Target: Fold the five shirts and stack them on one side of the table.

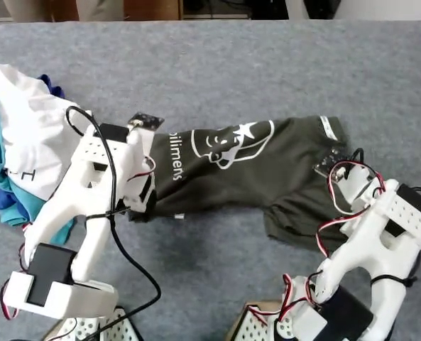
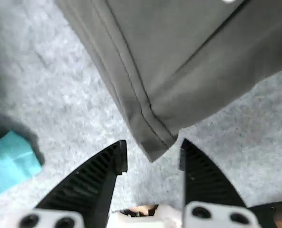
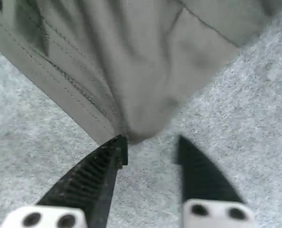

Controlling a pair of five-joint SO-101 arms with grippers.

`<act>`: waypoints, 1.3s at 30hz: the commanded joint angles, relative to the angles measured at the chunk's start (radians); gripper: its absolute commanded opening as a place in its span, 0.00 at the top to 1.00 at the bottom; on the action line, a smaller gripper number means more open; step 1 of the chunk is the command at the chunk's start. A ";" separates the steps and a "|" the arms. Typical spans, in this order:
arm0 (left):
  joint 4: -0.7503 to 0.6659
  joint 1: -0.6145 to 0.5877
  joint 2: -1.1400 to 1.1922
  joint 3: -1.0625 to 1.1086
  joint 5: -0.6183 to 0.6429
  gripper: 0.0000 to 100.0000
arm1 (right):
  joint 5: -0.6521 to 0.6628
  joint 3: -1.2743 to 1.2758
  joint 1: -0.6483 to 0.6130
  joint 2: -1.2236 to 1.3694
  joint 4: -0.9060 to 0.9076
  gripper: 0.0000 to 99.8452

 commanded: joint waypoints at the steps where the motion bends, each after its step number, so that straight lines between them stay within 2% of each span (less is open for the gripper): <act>1: 0.084 0.000 -0.038 -0.123 0.044 0.78 | 0.012 -0.004 0.010 -0.058 0.009 0.61; 5: 0.173 -0.002 -0.038 -0.273 0.048 0.79 | 0.012 -0.004 0.010 -0.137 0.009 0.67; 6: 0.198 -0.002 -0.038 -0.322 0.048 0.81 | 0.012 -0.007 0.010 -0.160 0.009 0.74; 8: 0.233 -0.002 -0.038 -0.446 0.051 0.91 | -0.011 -0.030 0.005 -0.205 0.000 0.95; 9: 0.236 0.000 -0.033 -0.508 0.068 0.96 | -0.041 -0.054 -0.015 -0.223 -0.003 1.00; 10: 0.233 0.000 -0.028 -0.562 0.098 0.99 | -0.087 -0.079 -0.035 -0.236 -0.009 0.96; 11: 0.232 0.002 -0.025 -0.608 0.135 0.97 | -0.146 -0.110 -0.061 -0.240 -0.009 0.93; 15: 0.075 0.006 0.041 -0.637 0.288 0.96 | -0.322 -0.239 -0.223 -0.239 -0.009 0.99; 19: -0.150 0.000 0.223 -0.554 0.318 0.98 | -0.465 -0.320 -0.427 -0.127 -0.034 1.00; 21: -0.241 0.000 0.331 -0.534 0.321 0.98 | -0.542 -0.337 -0.470 -0.007 -0.107 1.00; 25: -0.322 -0.028 0.507 -0.578 0.321 0.98 | -0.667 -0.446 -0.470 0.236 -0.169 1.00; 33: -0.318 -0.130 0.796 -0.815 0.333 0.98 | -0.760 -0.720 -0.390 0.708 -0.295 1.00; 36: -0.276 -0.143 0.868 -0.937 0.379 0.98 | -0.783 -0.822 -0.351 0.866 -0.288 1.00; 39: -0.229 -0.143 0.929 -1.059 0.382 0.98 | -0.775 -0.957 -0.331 0.906 -0.178 1.00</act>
